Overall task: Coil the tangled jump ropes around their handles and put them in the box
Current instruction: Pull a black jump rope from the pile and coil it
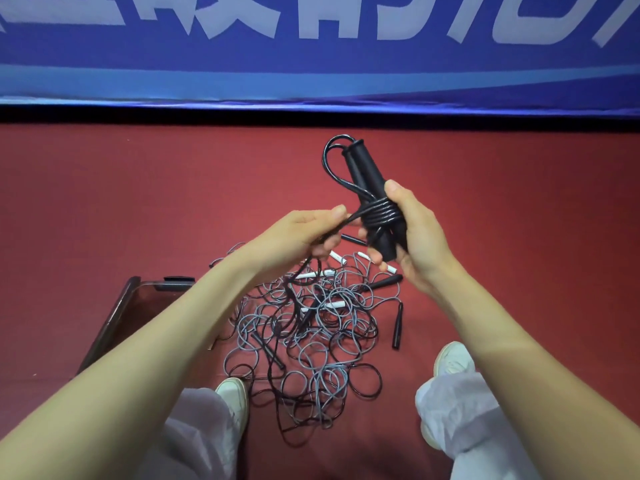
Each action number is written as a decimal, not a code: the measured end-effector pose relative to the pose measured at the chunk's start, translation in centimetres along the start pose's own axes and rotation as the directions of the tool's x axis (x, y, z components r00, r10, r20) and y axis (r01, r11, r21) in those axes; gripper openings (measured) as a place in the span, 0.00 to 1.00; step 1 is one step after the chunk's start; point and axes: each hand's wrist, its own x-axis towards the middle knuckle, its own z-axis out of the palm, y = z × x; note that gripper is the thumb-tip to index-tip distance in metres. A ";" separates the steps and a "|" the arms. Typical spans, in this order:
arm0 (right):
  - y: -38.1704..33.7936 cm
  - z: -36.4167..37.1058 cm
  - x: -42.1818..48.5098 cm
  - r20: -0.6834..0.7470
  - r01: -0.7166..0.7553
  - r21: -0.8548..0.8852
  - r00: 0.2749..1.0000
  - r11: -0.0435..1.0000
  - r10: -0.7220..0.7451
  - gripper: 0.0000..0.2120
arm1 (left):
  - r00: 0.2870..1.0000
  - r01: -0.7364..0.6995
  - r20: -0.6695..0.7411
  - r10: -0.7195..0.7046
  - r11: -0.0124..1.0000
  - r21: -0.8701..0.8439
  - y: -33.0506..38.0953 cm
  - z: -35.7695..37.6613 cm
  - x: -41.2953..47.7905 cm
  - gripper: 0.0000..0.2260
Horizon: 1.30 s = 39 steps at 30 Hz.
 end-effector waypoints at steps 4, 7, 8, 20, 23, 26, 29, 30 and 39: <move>-0.1 -0.6 0.0 0.075 -0.008 -0.027 0.997 1.000 0.010 0.17 | 0.997 -0.029 0.080 0.016 0.985 0.170 1.7 -1.8 -1.0 0.11; -0.2 -0.8 -0.1 0.120 -0.018 -0.060 0.992 0.998 0.026 0.24 | 0.999 -0.049 0.029 0.041 0.931 0.362 2.4 -2.0 -1.4 0.13; -0.4 -0.9 -0.1 0.131 -0.029 -0.063 0.991 0.998 0.037 0.28 | 0.998 -0.049 -0.006 0.056 0.919 0.391 2.2 -2.1 -1.5 0.16; -1.7 -2.3 -1.2 0.695 -0.421 -0.146 0.601 0.895 0.396 0.26 | 0.975 -0.138 0.206 0.078 0.946 0.292 0.5 -3.4 -1.6 0.08; -1.7 -2.2 -1.1 0.662 -0.447 -0.341 0.510 0.827 0.549 0.29 | 0.972 -0.138 0.224 0.076 0.951 0.276 0.6 -3.1 -1.4 0.09; -2.0 -1.7 -1.0 0.454 -0.298 -0.655 0.580 0.695 0.676 0.18 | 0.975 0.019 0.214 -0.065 0.977 0.212 0.6 -2.1 -0.8 0.03; -0.6 -0.8 -1.1 0.173 0.025 -0.969 0.777 0.245 0.606 0.11 | 0.983 0.062 0.137 -0.122 0.925 0.376 -0.4 0.0 -0.3 0.03; 0.1 -0.7 -1.1 0.121 0.101 -0.993 0.852 0.067 0.510 0.13 | 0.989 0.085 0.083 -0.126 0.920 0.383 -0.7 0.6 -0.1 0.03; 0.4 -1.4 -0.1 0.020 0.022 -1.000 0.946 0.003 -0.325 0.24 | 0.979 0.203 0.006 -0.203 0.978 -0.041 0.7 1.7 0.0 0.17</move>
